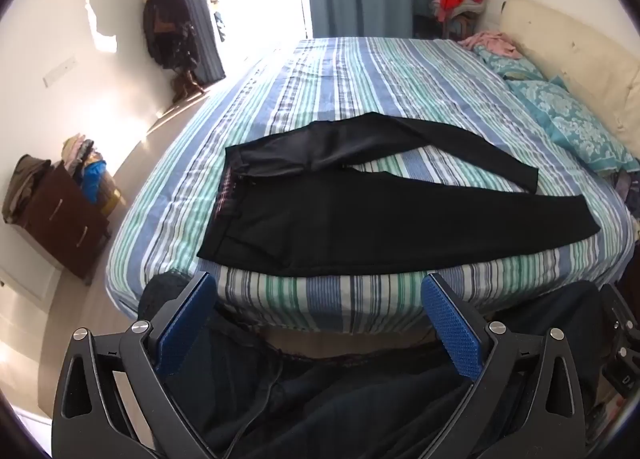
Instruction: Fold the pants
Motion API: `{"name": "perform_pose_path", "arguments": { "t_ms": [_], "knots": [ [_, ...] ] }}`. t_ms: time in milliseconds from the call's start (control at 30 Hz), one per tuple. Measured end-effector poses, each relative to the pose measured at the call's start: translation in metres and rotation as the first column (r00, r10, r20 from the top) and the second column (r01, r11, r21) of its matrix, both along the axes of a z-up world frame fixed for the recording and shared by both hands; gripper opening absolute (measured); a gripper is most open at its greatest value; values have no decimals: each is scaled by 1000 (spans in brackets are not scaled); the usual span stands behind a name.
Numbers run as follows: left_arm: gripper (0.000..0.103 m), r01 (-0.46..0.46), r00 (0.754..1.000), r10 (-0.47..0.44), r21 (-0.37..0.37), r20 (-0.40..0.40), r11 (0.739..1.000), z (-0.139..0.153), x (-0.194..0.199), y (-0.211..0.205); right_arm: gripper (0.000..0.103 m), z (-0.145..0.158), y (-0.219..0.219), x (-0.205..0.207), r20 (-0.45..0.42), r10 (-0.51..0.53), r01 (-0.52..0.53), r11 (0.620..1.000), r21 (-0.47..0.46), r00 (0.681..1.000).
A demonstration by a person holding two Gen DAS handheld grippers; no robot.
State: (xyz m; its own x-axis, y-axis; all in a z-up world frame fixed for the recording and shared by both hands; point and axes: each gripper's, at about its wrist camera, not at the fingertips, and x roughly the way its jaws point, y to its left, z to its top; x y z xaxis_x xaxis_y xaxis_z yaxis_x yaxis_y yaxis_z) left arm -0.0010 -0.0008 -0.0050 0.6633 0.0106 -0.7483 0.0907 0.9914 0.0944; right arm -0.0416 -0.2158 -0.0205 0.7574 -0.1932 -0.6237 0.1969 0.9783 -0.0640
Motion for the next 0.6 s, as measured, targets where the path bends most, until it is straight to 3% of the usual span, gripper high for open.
{"name": "perform_pose_path", "arguments": {
  "t_ms": [600],
  "knots": [
    [102, 5, 1000, -4, 6, -31, 1000, -4, 7, 3, 103, -1, -2, 7, -16, -14, 13, 999, -33, 1000]
  ]
}}
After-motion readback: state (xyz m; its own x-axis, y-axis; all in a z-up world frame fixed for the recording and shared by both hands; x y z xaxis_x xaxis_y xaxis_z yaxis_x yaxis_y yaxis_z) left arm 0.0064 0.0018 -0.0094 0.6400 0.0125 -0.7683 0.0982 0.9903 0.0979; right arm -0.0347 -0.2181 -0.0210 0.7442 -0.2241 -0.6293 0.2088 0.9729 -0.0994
